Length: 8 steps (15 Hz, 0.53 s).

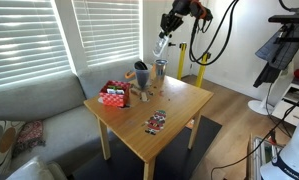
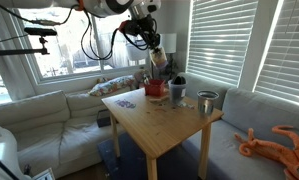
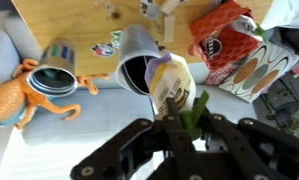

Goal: Put the purple squishy drink in the box

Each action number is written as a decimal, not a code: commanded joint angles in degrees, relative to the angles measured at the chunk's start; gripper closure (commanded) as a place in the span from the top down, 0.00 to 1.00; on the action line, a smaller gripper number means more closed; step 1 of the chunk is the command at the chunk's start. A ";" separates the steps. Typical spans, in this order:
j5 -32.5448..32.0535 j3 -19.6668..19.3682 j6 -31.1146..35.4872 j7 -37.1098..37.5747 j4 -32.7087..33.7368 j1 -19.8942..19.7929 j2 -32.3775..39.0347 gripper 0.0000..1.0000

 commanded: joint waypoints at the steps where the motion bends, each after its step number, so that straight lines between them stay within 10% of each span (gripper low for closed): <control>1: 4.38 0.85 1.00 -8.44 14.22 3.06 12.14 0.05; 3: 6.21 1.90 0.58 -13.42 19.96 4.18 17.47 0.05; 4: 3.60 1.20 1.20 -8.71 11.67 3.60 11.04 0.21; 7: 4.39 2.00 1.50 -11.40 17.00 4.33 16.69 0.21; 8: 4.41 1.98 1.50 -11.72 17.71 4.29 17.26 0.05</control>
